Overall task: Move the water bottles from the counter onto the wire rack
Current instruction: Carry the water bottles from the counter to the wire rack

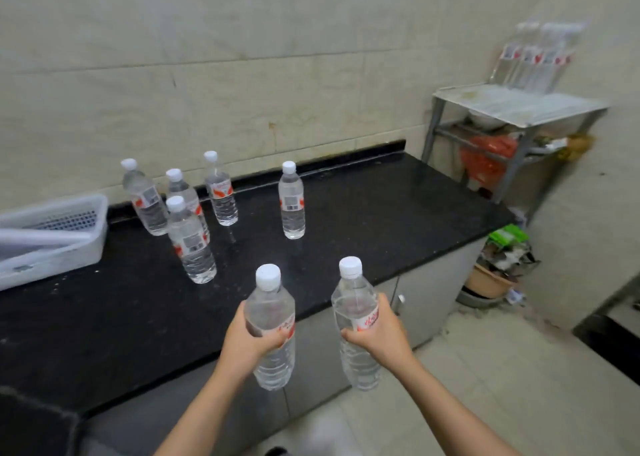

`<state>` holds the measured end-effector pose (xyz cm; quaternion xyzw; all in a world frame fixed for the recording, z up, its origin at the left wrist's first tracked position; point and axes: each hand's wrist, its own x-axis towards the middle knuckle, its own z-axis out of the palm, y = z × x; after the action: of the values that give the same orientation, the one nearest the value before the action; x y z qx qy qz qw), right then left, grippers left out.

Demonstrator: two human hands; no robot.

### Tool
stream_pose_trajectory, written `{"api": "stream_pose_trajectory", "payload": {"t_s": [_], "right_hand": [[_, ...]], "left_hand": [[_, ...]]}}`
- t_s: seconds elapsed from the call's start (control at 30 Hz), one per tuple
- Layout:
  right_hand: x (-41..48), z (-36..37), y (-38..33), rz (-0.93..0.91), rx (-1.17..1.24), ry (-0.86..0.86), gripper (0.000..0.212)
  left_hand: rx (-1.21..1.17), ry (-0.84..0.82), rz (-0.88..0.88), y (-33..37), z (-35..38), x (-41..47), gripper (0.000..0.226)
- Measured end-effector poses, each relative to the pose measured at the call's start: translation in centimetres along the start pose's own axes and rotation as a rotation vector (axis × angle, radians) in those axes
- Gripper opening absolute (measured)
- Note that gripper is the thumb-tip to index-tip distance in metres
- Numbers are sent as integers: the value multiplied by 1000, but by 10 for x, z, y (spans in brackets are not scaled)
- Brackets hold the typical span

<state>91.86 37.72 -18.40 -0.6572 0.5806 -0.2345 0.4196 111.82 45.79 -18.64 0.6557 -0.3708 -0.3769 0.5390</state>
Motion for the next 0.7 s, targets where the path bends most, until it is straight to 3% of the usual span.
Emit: {"api": "stream_pose_trajectory", "payload": {"t_s": [0.13,0.37,0.7], "right_hand": [[-6,-38,17,33,20,83,58],[-2,-92,39,86,93,268,64],[89,-157,50,193,15,360,67]], "left_hand": [[17,-112,3,11,32,4,75],[-37,-215,18,21,81,40,67],[-105,-373,-38,32,180,160,93]]}}
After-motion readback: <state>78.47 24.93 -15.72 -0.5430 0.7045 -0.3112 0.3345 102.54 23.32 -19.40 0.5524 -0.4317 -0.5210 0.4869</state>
